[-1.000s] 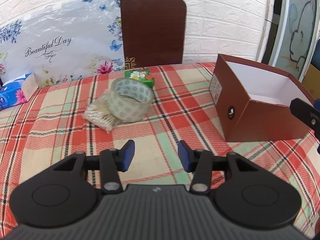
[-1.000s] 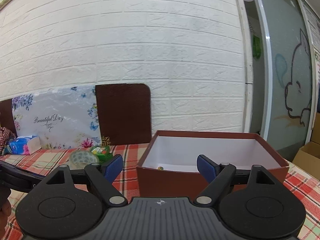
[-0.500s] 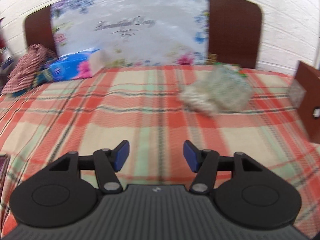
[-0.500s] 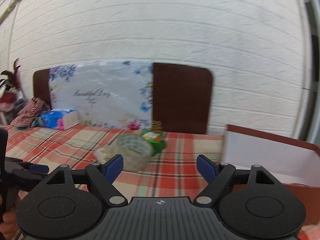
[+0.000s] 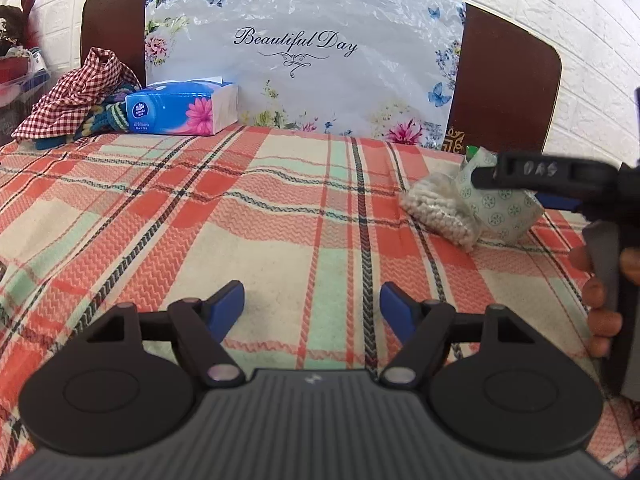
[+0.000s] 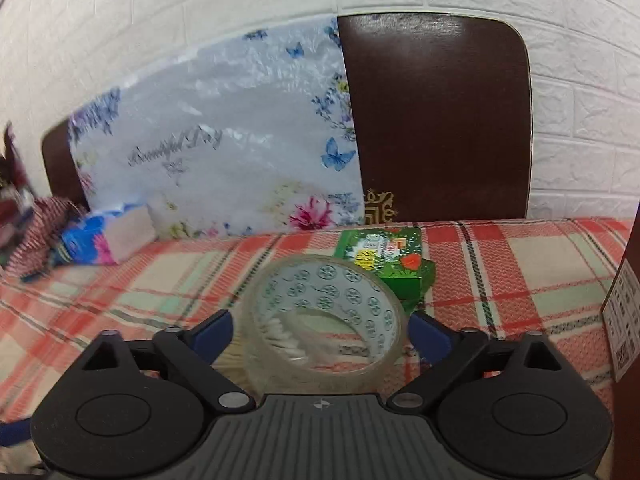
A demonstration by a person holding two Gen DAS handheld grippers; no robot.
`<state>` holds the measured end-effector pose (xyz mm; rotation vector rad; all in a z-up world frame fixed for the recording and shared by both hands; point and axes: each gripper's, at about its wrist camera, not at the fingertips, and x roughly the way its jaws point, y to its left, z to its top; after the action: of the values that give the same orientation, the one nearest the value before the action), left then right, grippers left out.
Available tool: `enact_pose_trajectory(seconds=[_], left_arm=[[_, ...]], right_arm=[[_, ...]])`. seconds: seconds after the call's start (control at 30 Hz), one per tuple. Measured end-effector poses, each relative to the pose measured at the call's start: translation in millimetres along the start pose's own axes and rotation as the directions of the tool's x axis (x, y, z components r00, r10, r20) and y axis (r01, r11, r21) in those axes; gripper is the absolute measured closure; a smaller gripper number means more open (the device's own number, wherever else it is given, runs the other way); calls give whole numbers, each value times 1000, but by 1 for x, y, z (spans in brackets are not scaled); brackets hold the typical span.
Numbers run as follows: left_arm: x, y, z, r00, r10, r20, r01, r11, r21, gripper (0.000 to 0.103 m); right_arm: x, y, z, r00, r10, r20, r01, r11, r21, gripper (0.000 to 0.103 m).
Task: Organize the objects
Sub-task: 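Withdraw the right gripper and grasp the clear tape roll, then lift the clear tape roll with the right gripper and carry it over the box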
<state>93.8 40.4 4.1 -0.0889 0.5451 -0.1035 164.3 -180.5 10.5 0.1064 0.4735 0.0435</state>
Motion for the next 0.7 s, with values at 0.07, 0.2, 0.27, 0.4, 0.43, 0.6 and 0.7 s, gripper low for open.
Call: enact_pose_trajectory(seconds=[0.07,0.2,0.27,0.4,0.43,0.6,0.7], left_arm=[[1,1,0,1000,-6,2,6,1000,-11,28],[2,2,1,1000,-9,2,9,1000,-14,28],[1,2,1,1000,-9,2,9,1000,-14,27],[2,1,1,1000,-3,0,3,1000,-2,26],[2,0,1,1000,-1,-2,1,1000,5,26],[2,-16,0,998,43,-36,-39,993,108,22],[-10,-32,0,996,53,-72,-40,984,174,26]], right_arm=[[-4,-1,0,1000,6,2,-6,1000,7,14],[-45,-3,-4,999,18,32,-18,1000,-2,14],[-79,-5,-14,998,35,49,-34,999,-40,14],[-147,-6,-47,999,-8,51,18,981,-192,14],[-160,-8,-57,999,-25,42,33,976,-214,14],[-188,-27,-93,995,-87,-54,73,975,-208,13],[-197,-31,-104,993,-101,-61,87,976,-201,11]])
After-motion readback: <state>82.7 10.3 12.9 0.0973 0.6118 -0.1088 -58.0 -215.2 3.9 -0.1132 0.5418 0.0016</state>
